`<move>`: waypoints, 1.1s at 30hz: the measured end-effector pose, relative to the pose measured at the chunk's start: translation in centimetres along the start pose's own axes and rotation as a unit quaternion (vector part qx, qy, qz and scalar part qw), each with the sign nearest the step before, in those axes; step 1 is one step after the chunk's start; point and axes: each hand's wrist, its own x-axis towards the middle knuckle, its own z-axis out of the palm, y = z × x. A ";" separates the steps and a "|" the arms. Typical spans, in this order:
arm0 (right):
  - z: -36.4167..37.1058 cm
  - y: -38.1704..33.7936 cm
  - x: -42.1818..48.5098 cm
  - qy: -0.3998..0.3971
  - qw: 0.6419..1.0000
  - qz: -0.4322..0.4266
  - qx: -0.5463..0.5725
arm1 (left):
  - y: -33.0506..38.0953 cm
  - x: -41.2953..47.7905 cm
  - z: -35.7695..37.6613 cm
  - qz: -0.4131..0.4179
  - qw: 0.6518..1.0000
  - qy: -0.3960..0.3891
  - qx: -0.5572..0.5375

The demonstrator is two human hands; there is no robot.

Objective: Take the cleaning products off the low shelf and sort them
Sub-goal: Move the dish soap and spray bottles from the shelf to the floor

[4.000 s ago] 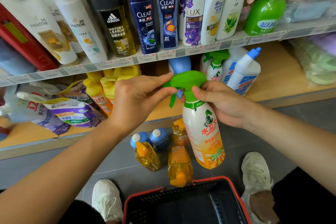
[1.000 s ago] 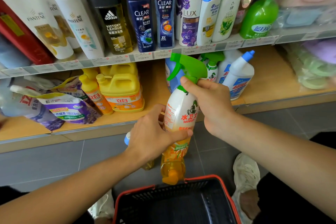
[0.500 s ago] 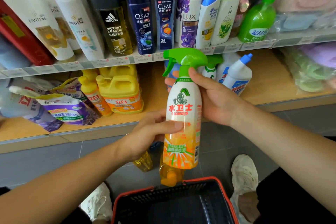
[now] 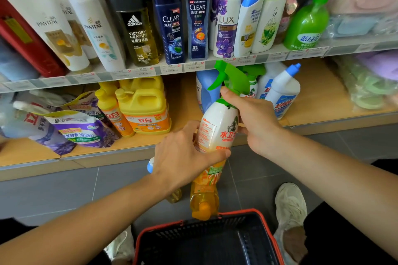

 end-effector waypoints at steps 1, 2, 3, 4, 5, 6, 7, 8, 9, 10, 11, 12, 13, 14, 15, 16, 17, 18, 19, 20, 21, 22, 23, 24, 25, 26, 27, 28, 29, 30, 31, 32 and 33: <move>-0.1 -0.1 0.1 -0.009 1.000 0.008 0.006 | -0.1 0.1 -0.1 -0.003 1.000 -0.011 -0.017; -0.1 -0.1 0.2 -0.019 1.000 0.020 0.013 | -0.2 0.3 -0.2 -0.005 0.999 -0.021 -0.037; -0.2 -0.2 0.3 -0.029 0.999 0.032 0.022 | -0.3 0.4 -0.3 -0.004 0.998 -0.031 -0.061; -0.2 -0.3 0.3 -0.041 0.998 0.042 0.033 | -0.4 0.6 -0.4 -0.004 0.995 -0.043 -0.091; -0.3 -0.4 0.4 -0.055 0.996 0.049 0.042 | -0.5 0.7 -0.6 -0.006 0.989 -0.059 -0.132; -0.4 -0.6 0.5 -0.074 0.994 0.056 0.053 | -0.5 0.8 -0.8 -0.010 0.980 -0.080 -0.183; -0.6 -0.6 0.7 -0.096 0.991 0.061 0.065 | -0.5 0.9 -0.9 -0.018 0.965 -0.105 -0.239; -0.8 -0.7 1.0 -0.116 0.988 0.067 0.076 | -0.4 1.0 -1.1 -0.028 0.946 -0.129 -0.295; -1.0 -0.7 1.2 -0.134 0.985 0.071 0.083 | -0.3 1.1 -1.2 -0.037 0.927 -0.150 -0.343; -1.1 -0.8 1.3 -0.151 0.982 0.074 0.085 | -0.2 1.2 -1.4 -0.042 0.911 -0.165 -0.375; -1.2 -0.8 1.3 -0.163 0.981 0.070 0.076 | -0.1 1.2 -1.6 -0.045 0.901 -0.173 -0.396; -1.3 -0.9 1.2 -0.169 0.982 0.059 0.055 | 0.0 1.2 -1.8 -0.047 0.892 -0.177 -0.413; -1.4 -1.1 1.2 -0.162 0.986 0.036 0.022 | 0.1 1.2 -1.9 -0.051 0.886 -0.179 -0.426; -1.5 -1.2 1.1 -0.145 0.989 -0.002 -0.015 | 0.0 1.2 -2.0 -0.056 0.881 -0.180 -0.434; -1.8 -1.2 1.1 -0.117 0.988 -0.065 -0.073 | -0.1 1.2 -2.0 -0.063 0.879 -0.181 -0.437; -2.2 -1.1 1.1 -0.077 0.973 -0.152 -0.157 | -0.2 1.2 -2.0 -0.070 0.878 -0.182 -0.437; -2.7 -1.0 1.3 -0.028 0.934 -0.253 -0.252 | -0.3 1.2 -2.0 -0.077 0.879 -0.182 -0.434; -3.1 -1.0 1.3 0.007 0.883 -0.343 -0.320 | -0.5 1.3 -2.0 -0.084 0.881 -0.183 -0.428; -3.4 -1.1 1.0 0.010 0.841 -0.411 -0.351 | -0.6 1.3 -1.9 -0.090 0.884 -0.184 -0.421; -3.7 -1.1 0.8 -0.022 0.810 -0.457 -0.368 | -0.7 1.4 -1.9 -0.096 0.886 -0.185 -0.415; -3.9 -1.1 0.7 -0.069 0.784 -0.484 -0.384 | -0.8 1.5 -1.8 -0.102 0.886 -0.187 -0.412; -4.1 -0.9 0.6 -0.129 0.757 -0.493 -0.410 | -0.9 1.5 -1.8 -0.109 0.884 -0.189 -0.413; -4.3 -0.7 0.5 -0.180 0.728 -0.490 -0.444 | -1.0 1.5 -1.8 -0.115 0.882 -0.191 -0.415; -4.5 -0.5 0.4 -0.216 0.698 -0.485 -0.481 | -1.1 1.6 -1.8 -0.119 0.881 -0.193 -0.416; -4.7 -0.4 0.3 -0.237 0.668 -0.479 -0.518 | -1.0 1.6 -1.8 -0.118 0.881 -0.197 -0.413; -4.8 -0.2 0.3 -0.244 0.642 -0.477 -0.548 | -1.0 1.6 -1.9 -0.112 0.883 -0.201 -0.409; -4.8 -0.2 0.2 -0.244 0.620 -0.479 -0.571 | -1.0 1.6 -2.0 -0.104 0.884 -0.206 -0.406; -4.8 -0.2 0.2 -0.237 0.604 -0.488 -0.584 | -0.9 1.6 -2.1 -0.095 0.885 -0.211 -0.404; -4.7 -0.3 0.2 -0.228 0.590 -0.503 -0.590 | -0.8 1.6 -2.2 -0.087 0.884 -0.215 -0.405; -4.6 -0.5 0.3 -0.218 0.577 -0.520 -0.590 | -0.8 1.7 -2.4 -0.079 0.882 -0.220 -0.409; -4.5 -0.7 0.3 -0.210 0.568 -0.535 -0.590 | -0.9 1.7 -2.5 -0.070 0.879 -0.224 -0.414; -4.5 -0.8 0.4 -0.203 0.562 -0.545 -0.588 | -1.0 1.8 -2.6 -0.062 0.876 -0.228 -0.420; -4.6 -1.0 0.5 -0.198 0.562 -0.550 -0.585 | -1.1 1.9 -2.8 -0.056 0.872 -0.232 -0.427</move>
